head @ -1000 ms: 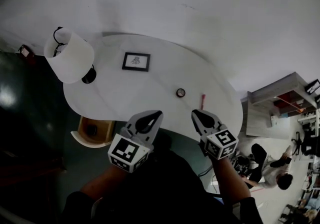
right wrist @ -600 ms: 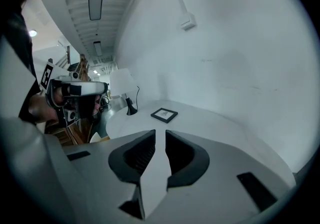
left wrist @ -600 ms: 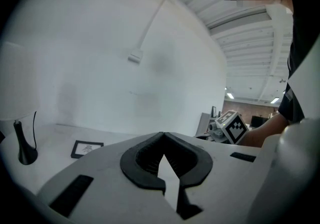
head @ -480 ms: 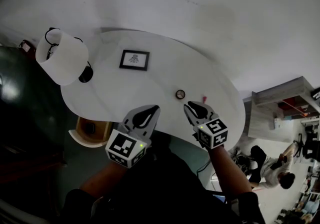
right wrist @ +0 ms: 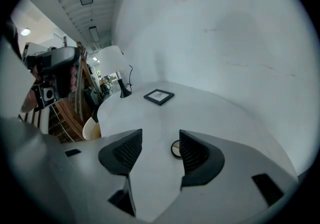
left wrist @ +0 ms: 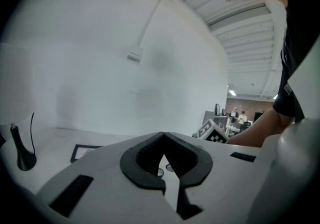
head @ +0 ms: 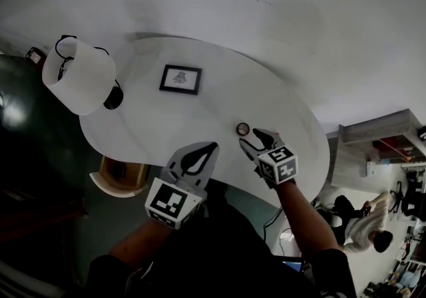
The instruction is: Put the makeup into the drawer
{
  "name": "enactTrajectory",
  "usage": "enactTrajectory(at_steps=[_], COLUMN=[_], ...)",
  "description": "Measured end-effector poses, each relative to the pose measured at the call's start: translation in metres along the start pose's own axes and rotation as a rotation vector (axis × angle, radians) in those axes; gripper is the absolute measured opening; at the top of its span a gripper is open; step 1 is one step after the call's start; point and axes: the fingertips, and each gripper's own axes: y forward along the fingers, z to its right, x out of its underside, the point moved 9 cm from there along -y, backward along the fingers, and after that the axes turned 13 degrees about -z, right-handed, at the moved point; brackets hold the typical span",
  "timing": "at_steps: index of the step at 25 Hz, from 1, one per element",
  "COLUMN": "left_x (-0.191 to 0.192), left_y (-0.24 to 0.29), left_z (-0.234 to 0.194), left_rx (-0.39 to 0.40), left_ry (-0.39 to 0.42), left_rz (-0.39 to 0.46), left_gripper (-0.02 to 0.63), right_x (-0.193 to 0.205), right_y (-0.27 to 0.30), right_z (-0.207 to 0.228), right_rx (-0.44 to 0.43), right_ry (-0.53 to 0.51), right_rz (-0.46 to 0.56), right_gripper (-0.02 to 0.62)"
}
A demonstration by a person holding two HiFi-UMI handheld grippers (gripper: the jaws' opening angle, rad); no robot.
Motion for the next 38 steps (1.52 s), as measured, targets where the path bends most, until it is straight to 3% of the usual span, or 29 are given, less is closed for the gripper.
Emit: enactTrajectory(at_steps=[11, 26, 38], left_x=[0.015, 0.024, 0.027], left_y=[0.017, 0.019, 0.015], left_z=[-0.011, -0.014, -0.018], left_rx=[-0.014, -0.044, -0.046], left_ry=[-0.047, -0.081, -0.095], left_rz=[-0.015, -0.043, -0.042], left_gripper=[0.011, 0.011, 0.011], right_x=[0.012, 0.021, 0.021], right_y=[0.050, 0.094, 0.096], right_z=[0.025, 0.045, 0.035], right_rx=[0.013, 0.062, 0.125], right_ry=[-0.006, -0.015, -0.083], right_rz=[-0.131, -0.220, -0.214], right_gripper=[0.249, 0.250, 0.225])
